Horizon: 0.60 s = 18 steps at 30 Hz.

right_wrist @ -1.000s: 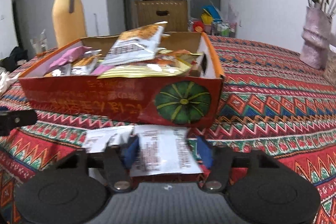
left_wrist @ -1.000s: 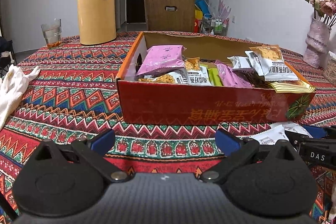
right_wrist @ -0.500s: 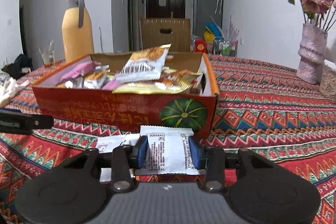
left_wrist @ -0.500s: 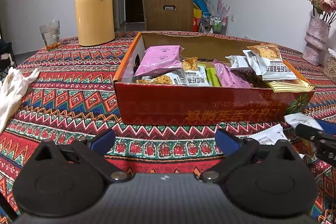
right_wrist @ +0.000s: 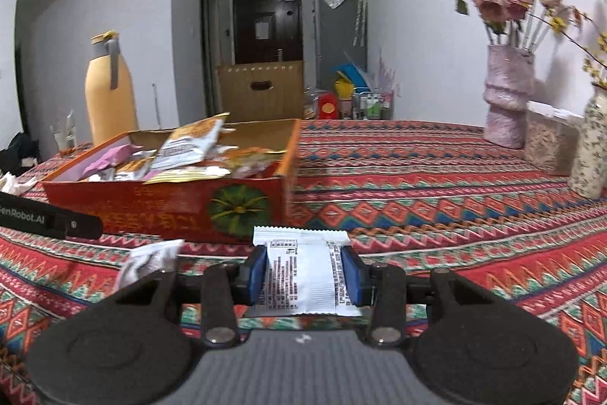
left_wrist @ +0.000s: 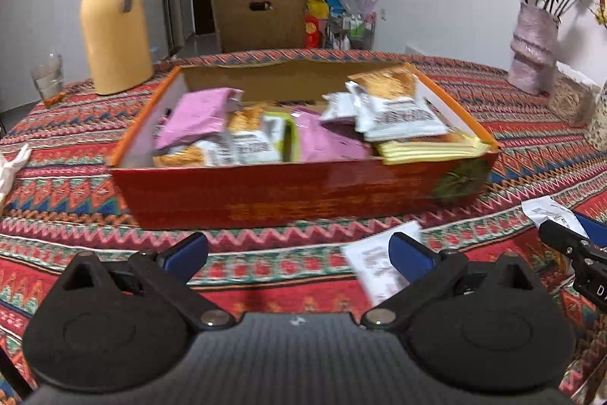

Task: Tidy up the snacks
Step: 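Grasp another white wrapped packet with the left gripper while the right gripper holds its packet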

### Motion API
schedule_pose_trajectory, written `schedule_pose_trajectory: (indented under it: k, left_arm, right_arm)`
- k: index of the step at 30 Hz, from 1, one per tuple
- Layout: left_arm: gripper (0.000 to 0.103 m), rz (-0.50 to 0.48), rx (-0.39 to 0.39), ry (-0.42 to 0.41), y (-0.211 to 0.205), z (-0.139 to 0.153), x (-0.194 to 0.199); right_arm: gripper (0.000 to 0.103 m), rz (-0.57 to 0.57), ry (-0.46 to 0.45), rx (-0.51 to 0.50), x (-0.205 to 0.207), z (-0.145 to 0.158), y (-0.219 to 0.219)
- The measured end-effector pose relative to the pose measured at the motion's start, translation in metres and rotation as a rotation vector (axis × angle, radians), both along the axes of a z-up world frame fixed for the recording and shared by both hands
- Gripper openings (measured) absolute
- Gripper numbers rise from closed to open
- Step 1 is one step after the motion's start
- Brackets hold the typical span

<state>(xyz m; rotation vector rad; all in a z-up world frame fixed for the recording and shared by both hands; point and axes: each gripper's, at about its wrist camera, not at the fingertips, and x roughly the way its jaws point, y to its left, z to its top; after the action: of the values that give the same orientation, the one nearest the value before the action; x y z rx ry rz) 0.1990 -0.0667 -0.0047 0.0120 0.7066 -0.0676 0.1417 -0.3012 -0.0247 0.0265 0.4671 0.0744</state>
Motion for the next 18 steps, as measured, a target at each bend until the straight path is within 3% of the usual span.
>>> schedule_pose_trajectory:
  k: [8,18]
  left_arm:
    - [0.103,0.011,-0.005,0.109,-0.035,-0.017,0.019]
    - [0.103,0.038,0.032,0.164,-0.058,-0.034,0.026]
  right_arm:
    - [0.041,-0.001,0.004,0.039,0.002,-0.008,-0.012]
    - [0.041,0.016,-0.001,0.097,0.001,-0.009,-0.019]
